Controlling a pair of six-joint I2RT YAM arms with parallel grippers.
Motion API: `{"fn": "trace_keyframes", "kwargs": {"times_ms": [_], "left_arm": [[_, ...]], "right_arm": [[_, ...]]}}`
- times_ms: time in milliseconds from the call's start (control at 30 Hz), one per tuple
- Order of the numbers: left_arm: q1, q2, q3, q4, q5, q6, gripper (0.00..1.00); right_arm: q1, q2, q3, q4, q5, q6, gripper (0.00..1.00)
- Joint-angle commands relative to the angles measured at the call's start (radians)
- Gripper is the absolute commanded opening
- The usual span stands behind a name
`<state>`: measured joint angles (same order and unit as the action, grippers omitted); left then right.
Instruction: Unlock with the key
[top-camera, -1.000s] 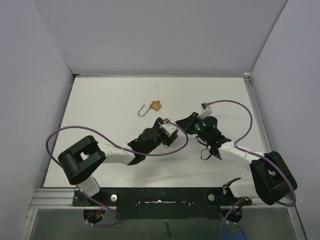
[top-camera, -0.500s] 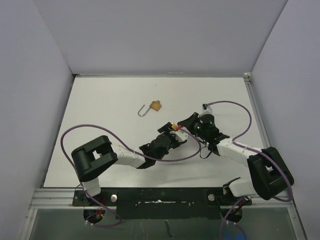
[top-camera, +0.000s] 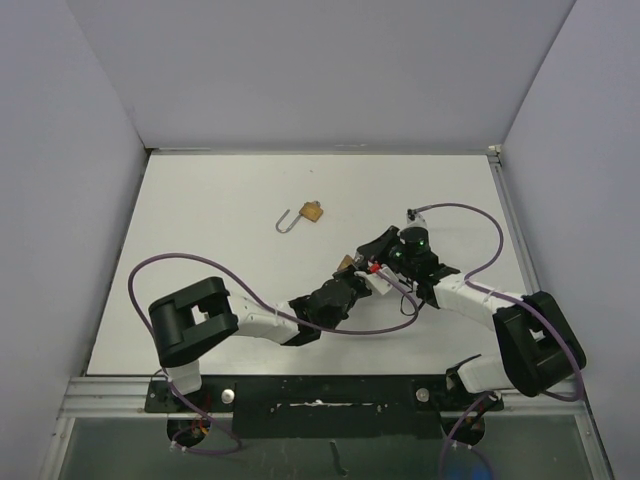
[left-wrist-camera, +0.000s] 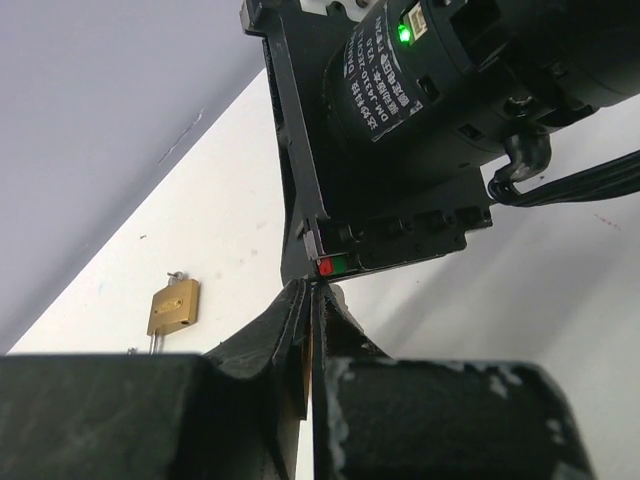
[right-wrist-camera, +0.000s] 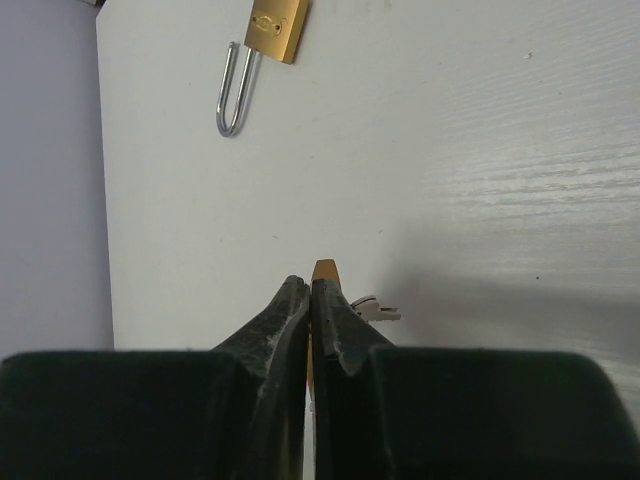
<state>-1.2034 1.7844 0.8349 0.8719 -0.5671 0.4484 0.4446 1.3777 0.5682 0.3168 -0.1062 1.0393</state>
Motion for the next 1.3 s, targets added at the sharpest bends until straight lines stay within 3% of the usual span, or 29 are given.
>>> {"fn": "trace_keyframes", "kwargs": {"times_ms": [0, 800, 867, 1267], "left_arm": [[0.009, -0.067, 0.102, 0.352, 0.057, -0.026, 0.00], [0.145, -0.057, 0.020, 0.302, 0.113, -0.261, 0.00], [0.155, -0.059, 0.017, 0.292, 0.121, -0.282, 0.07], [0.186, -0.121, -0.029, 0.276, 0.110, -0.317, 0.11]], "right_arm": [[0.049, -0.014, -0.005, -0.037, -0.125, -0.009, 0.00], [-0.007, 0.043, -0.042, 0.034, -0.211, -0.031, 0.00], [-0.009, 0.051, -0.042, 0.036, -0.214, -0.034, 0.00], [-0.022, 0.127, -0.044, 0.065, -0.250, -0.043, 0.00]]}}
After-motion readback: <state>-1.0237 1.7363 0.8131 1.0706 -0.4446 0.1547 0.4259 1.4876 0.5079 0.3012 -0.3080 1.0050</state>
